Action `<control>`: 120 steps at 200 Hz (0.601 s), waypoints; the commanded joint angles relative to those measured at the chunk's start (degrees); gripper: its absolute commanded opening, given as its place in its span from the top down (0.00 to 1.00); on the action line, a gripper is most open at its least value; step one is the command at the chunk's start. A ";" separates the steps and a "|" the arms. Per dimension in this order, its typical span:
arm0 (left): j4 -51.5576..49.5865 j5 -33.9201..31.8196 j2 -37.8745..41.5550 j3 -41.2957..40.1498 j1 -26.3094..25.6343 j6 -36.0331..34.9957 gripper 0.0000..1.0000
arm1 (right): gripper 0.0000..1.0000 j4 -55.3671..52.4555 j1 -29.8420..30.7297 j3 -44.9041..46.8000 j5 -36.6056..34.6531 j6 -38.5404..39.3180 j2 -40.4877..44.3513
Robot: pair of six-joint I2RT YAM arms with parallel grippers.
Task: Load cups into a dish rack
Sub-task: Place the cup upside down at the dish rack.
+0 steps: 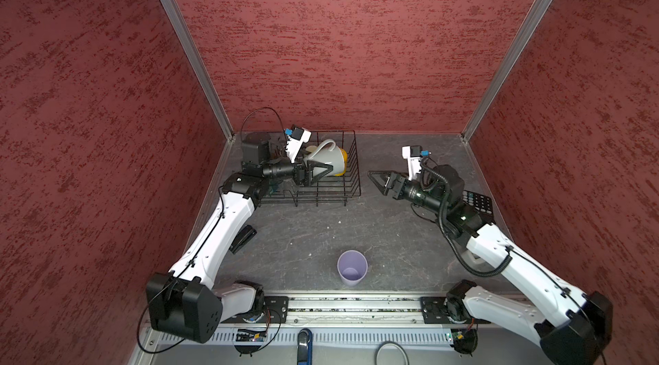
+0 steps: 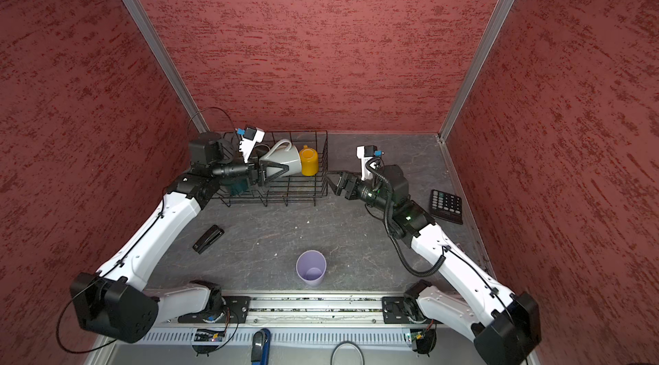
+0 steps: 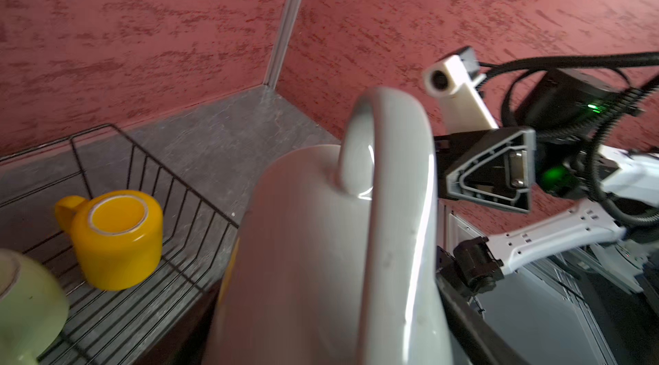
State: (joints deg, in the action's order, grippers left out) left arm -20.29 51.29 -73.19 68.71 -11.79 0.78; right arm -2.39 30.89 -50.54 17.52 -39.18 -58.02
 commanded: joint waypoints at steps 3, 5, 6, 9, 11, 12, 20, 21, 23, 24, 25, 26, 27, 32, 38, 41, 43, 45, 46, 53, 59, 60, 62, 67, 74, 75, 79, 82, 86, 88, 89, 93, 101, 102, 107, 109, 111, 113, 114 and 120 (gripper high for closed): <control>-15.92 -11.49 -3.28 6.09 -0.06 -3.15 1.00 | 0.04 -6.93 -1.01 0.42 -8.19 3.44 2.57; -16.69 -12.07 -3.54 6.57 -0.14 -3.26 1.00 | 0.04 -7.12 -1.08 0.48 -8.44 3.55 2.74; -17.09 -12.52 -3.76 6.77 -0.19 -3.29 1.00 | 0.04 -7.16 -1.09 0.46 -8.50 3.57 2.83; -18.27 -13.57 -4.28 7.43 -0.31 -3.45 1.00 | 0.03 -7.38 -1.20 0.45 -8.83 3.72 3.02; -19.05 -14.33 -4.60 7.87 -0.37 -3.49 1.00 | 0.03 -7.50 -1.26 0.53 -9.00 3.75 3.14; -19.42 -14.53 -4.78 8.12 -0.44 -3.49 1.00 | 0.03 -7.52 -1.27 0.58 -9.08 3.80 3.20; -22.33 -17.88 -5.79 9.85 -1.03 -3.83 1.00 | 0.02 -7.74 -1.42 0.66 -9.50 4.14 3.60; -22.68 -18.28 -6.03 10.08 -1.12 -3.89 1.00 | 0.02 -7.77 -1.48 0.64 -9.56 4.13 3.65; -23.30 -19.09 -6.27 10.47 -1.30 -3.97 1.00 | 0.01 -7.84 -1.52 0.69 -9.66 4.22 3.76; -23.52 -19.50 -6.49 10.74 -1.35 -4.04 1.00 | 0.01 -7.82 -1.58 0.75 -9.72 4.26 3.77; -23.98 -19.88 -6.60 11.01 -1.37 -4.08 1.00 | 0.01 -7.86 -1.60 0.77 -9.75 4.23 3.78; -24.21 -20.38 -6.78 11.23 -1.51 -4.14 1.00 | 0.01 -7.87 -1.61 0.74 -9.77 4.30 3.83; -24.68 -20.85 -6.88 11.43 -1.63 -4.26 1.00 | 0.01 -7.88 -1.66 0.77 -9.78 4.34 3.85; -26.37 -22.61 -7.61 12.49 -2.04 -4.49 1.00 | 0.01 -8.00 -1.79 0.72 -9.87 4.50 3.92; -28.05 -24.89 -8.29 13.64 -2.73 -4.84 1.00 | 0.01 -8.11 -1.97 0.71 -9.87 4.68 3.96; -28.79 -26.02 -8.55 14.17 -3.10 -4.96 1.00 | 0.01 -8.08 -2.10 0.79 -9.87 4.79 3.91; -29.24 -26.95 -8.79 14.52 -3.25 -5.16 1.00 | 0.01 -8.14 -2.05 0.80 -9.87 4.81 3.89; -29.62 -27.76 -8.98 14.88 -3.44 -5.28 1.00 | 0.01 -8.15 -2.06 0.75 -9.87 4.86 3.84; -29.89 -28.14 -9.07 14.96 -3.60 -5.31 1.00 | 0.01 -8.15 -2.11 0.73 -9.87 4.88 3.81; -31.29 -30.16 -9.78 16.11 -4.40 -5.66 1.00 | 0.01 -8.09 -2.23 0.87 -9.79 4.99 3.88; -32.35 -31.57 -10.30 16.97 -5.00 -6.06 1.00 | 0.01 -8.00 -2.32 0.81 -9.66 5.14 3.79; -32.53 -31.76 -10.39 17.02 -5.13 -6.10 1.00 | 0.01 -7.99 -2.33 0.81 -9.63 5.15 3.75; -32.81 -32.23 -10.57 17.35 -5.34 -6.28 1.00 | 0.01 -7.98 -2.33 0.82 -9.61 5.23 3.78; -33.41 -33.61 -11.00 18.05 -5.75 -6.44 1.00 | 0.01 -8.00 -2.45 0.84 -9.48 5.33 3.79; -34.64 -35.39 -11.52 19.03 -6.32 -6.65 1.00 | 0.01 -8.03 -2.52 0.91 -9.39 5.50 3.69; -34.86 -35.65 -11.62 19.24 -6.41 -6.61 1.00 | 0.01 -8.00 -2.51 0.94 -9.37 5.51 3.69; -35.56 -36.67 -12.08 19.90 -6.69 -6.69 1.00 | 0.01 -8.06 -2.52 0.95 -9.35 5.56 3.70; -36.06 -37.35 -12.34 20.41 -6.94 -6.93 1.00 | 0.01 -8.00 -2.55 1.00 -9.28 5.55 3.70; -36.67 -38.41 -12.84 21.04 -7.21 -7.13 1.00 | 0.01 -7.99 -2.64 0.98 -9.24 5.67 3.66; -37.04 -38.95 -12.98 21.34 -7.35 -7.31 1.00 | 0.01 -7.98 -2.63 1.04 -9.19 5.69 3.69; -37.20 -39.19 -13.14 21.40 -7.49 -7.43 1.00 | 0.01 -8.02 -2.61 1.05 -9.18 5.73 3.70; -37.80 -40.43 -13.54 22.10 -7.85 -7.69 1.00 | 0.01 -8.06 -2.68 1.20 -9.09 5.78 3.70; -38.91 -42.81 -14.51 23.17 -8.63 -8.45 1.00 | 0.01 -8.03 -2.76 1.29 -8.95 5.78 3.79; -39.02 -43.09 -14.60 23.38 -8.75 -8.52 1.00 | 0.01 -8.00 -2.76 1.35 -8.93 5.78 3.75; -39.69 -44.70 -15.25 24.20 -9.25 -8.97 1.00 | 0.01 -7.90 -2.77 1.53 -8.86 5.86 3.83; -40.10 -45.31 -15.52 24.46 -9.47 -9.13 1.00 | 0.01 -7.94 -2.84 1.57 -8.83 5.87 3.87; -40.40 -45.71 -15.81 24.74 -9.58 -9.26 1.00 | 0.01 -7.90 -2.92 1.63 -8.78 5.87 3.88; -40.67 -46.46 -16.03 25.10 -9.81 -9.36 1.00 | 0.01 -7.89 -2.87 1.64 -8.74 5.87 3.92; -40.77 -46.81 -16.16 25.26 -9.86 -9.46 1.00 | 0.01 -7.85 -2.87 1.66 -8.74 5.87 3.94; -41.51 -48.07 -16.99 26.10 -10.38 -10.03 1.00 | 0.01 -7.83 -2.98 1.81 -8.69 5.95 4.02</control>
State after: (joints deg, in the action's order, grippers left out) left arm -58.28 12.36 -88.14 90.98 -20.58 -6.07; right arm -9.74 28.60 -49.69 9.80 -34.04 -54.63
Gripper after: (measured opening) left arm 0.811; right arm 0.986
